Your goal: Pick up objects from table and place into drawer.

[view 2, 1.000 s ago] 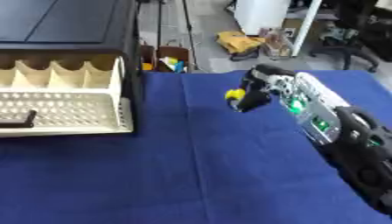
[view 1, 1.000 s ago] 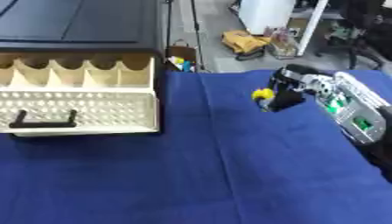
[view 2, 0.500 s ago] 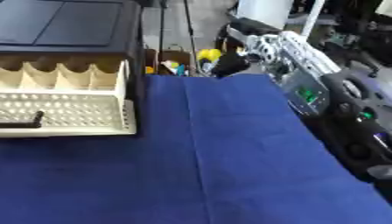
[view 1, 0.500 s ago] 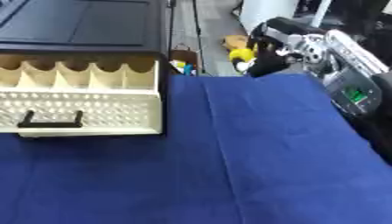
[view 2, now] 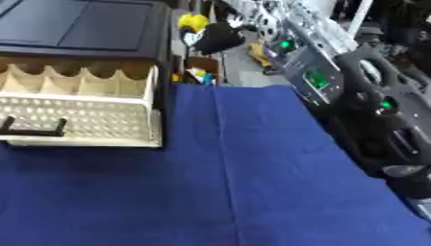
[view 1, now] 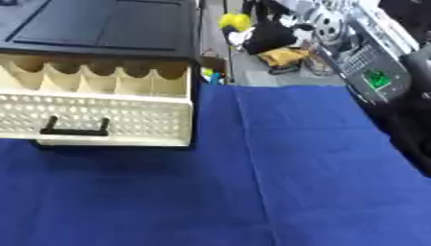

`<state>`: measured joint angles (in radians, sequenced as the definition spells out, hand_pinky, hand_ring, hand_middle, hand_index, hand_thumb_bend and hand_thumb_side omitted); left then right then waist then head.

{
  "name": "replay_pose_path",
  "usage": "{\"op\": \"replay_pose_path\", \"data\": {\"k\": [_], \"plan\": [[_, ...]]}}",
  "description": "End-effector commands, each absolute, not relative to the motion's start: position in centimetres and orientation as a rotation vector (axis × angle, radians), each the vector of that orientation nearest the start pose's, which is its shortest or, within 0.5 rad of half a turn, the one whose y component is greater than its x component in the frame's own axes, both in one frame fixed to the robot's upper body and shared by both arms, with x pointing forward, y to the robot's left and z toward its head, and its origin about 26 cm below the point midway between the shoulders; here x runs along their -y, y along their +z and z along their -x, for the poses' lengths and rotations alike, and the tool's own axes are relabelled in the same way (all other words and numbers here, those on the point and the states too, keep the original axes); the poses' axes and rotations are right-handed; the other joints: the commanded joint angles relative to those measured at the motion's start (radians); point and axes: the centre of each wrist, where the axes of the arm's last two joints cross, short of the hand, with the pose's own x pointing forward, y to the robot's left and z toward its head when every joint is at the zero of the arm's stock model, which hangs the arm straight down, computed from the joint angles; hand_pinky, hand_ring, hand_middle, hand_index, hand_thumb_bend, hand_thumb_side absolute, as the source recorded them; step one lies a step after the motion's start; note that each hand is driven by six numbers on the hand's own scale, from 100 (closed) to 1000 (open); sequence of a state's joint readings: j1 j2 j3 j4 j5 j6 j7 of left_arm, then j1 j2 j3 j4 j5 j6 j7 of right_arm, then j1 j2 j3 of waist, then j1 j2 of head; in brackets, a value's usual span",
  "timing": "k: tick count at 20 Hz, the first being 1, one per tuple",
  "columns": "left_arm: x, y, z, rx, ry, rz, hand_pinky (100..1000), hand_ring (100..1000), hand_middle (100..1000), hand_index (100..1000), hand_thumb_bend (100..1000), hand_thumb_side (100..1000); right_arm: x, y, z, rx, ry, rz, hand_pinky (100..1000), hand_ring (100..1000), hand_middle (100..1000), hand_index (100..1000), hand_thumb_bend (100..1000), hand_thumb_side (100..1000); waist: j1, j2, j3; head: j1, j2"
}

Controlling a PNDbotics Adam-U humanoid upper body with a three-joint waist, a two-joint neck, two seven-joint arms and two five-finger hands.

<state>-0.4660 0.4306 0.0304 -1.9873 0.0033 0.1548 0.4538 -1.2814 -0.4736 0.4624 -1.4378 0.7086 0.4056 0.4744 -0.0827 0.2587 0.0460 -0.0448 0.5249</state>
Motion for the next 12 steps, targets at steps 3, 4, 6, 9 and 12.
{"op": "replay_pose_path", "data": {"k": [3,4,6,9,12], "plan": [[-26.4,26.6,-30.8,2.379,0.079,-0.492,462,700,661,857,137,1000,9.6,39.6,-38.2,1.835,1.385,1.065,641,705,348,465,222,511,0.005,-0.022,0.011,0.019,-0.018],[-26.3,26.6,-30.8,2.379,0.079,-0.489,462,699,661,857,137,1000,9.2,39.5,-38.2,1.84,1.39,1.058,641,705,348,465,221,511,0.006,-0.021,0.014,0.022,-0.02],[-26.3,26.6,-30.8,2.378,0.079,-0.484,461,699,660,857,135,1000,8.5,39.3,-38.3,1.848,1.397,1.043,642,706,347,465,221,509,0.007,-0.02,0.019,0.027,-0.024],[-26.2,26.6,-30.8,2.378,0.079,-0.478,461,698,660,857,133,1000,7.4,38.9,-38.3,1.853,1.421,1.016,644,707,347,465,223,505,0.007,-0.017,0.025,0.033,-0.03],[-26.1,26.6,-30.8,2.377,0.079,-0.473,460,697,659,855,130,1000,6.5,38.4,-38.5,1.844,1.444,0.99,645,708,347,467,220,501,0.007,-0.014,0.03,0.035,-0.035]]}}
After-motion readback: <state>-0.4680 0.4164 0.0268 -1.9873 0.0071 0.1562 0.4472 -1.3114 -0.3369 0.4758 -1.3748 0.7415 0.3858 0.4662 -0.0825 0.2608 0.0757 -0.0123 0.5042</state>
